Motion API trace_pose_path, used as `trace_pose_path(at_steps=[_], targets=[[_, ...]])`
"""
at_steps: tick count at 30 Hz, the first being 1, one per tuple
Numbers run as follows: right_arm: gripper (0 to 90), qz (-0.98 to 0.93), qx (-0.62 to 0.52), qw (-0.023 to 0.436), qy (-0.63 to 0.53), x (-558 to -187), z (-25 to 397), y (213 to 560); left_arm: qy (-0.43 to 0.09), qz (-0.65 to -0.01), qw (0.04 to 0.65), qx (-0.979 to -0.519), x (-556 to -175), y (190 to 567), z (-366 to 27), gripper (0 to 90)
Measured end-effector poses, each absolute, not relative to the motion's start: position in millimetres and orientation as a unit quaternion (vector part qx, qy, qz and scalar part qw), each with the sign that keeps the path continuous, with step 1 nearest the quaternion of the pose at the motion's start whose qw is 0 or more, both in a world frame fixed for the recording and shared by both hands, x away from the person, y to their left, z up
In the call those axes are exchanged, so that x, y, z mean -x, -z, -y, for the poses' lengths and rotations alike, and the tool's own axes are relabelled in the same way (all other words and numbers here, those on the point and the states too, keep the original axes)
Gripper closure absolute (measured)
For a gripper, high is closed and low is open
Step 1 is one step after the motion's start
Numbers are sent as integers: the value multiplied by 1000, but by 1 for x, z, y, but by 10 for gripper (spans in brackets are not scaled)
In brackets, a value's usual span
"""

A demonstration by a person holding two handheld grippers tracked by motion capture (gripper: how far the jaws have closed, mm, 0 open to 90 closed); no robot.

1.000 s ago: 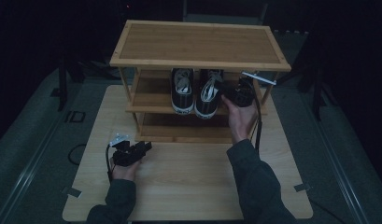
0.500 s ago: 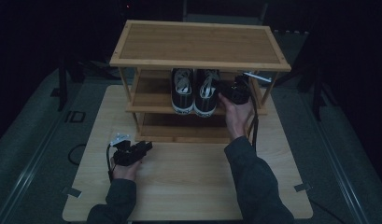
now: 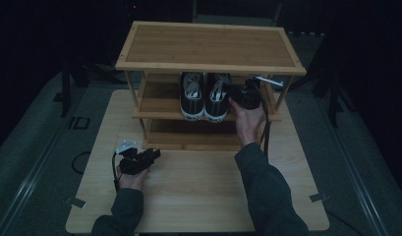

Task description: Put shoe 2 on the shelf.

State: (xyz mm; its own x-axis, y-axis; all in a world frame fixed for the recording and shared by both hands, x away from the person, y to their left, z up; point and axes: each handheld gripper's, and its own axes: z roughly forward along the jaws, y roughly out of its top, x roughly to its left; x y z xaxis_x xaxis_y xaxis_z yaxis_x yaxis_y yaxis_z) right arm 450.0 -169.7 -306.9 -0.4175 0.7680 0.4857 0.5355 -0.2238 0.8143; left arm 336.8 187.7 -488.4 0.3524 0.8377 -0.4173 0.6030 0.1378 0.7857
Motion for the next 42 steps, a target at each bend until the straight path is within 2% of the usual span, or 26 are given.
trace_pose_path(at_steps=[13,15,16,19,22,26,27,28,29,31,42], targets=[[877,-620,-533,101,-567,-450,168,306,-116,-557,509,-647,-337,488,-187,605],[875,-621,-532,109,-565,-451,168,307,-116,-557,509,-646,-336,488,-187,605],[875,-623,-520,147,-566,-456,169,311,-116,-557,509,-646,-336,488,-187,605],[874,-615,-520,170,-567,-459,167,312,-115,-558,509,-645,-336,488,-187,605],[870,-622,-516,154,-568,-458,168,312,-116,-556,509,-647,-337,488,-187,604],[827,-620,-512,155,-574,-457,169,313,-116,-557,510,-646,-336,488,-187,603],[781,-609,-526,113,-583,-450,168,311,-116,-558,510,-645,-336,488,-187,602],[781,-609,-526,113,-583,-450,168,311,-116,-558,510,-644,-336,488,-187,602],[766,-611,-511,140,-588,-452,171,313,-115,-558,510,-644,-336,488,-188,602],[754,-612,-499,159,-593,-452,173,314,-115,-559,510,-644,-336,488,-187,594],[711,-598,-477,163,-623,-425,189,308,-117,-559,509,-644,-336,488,-187,582]])
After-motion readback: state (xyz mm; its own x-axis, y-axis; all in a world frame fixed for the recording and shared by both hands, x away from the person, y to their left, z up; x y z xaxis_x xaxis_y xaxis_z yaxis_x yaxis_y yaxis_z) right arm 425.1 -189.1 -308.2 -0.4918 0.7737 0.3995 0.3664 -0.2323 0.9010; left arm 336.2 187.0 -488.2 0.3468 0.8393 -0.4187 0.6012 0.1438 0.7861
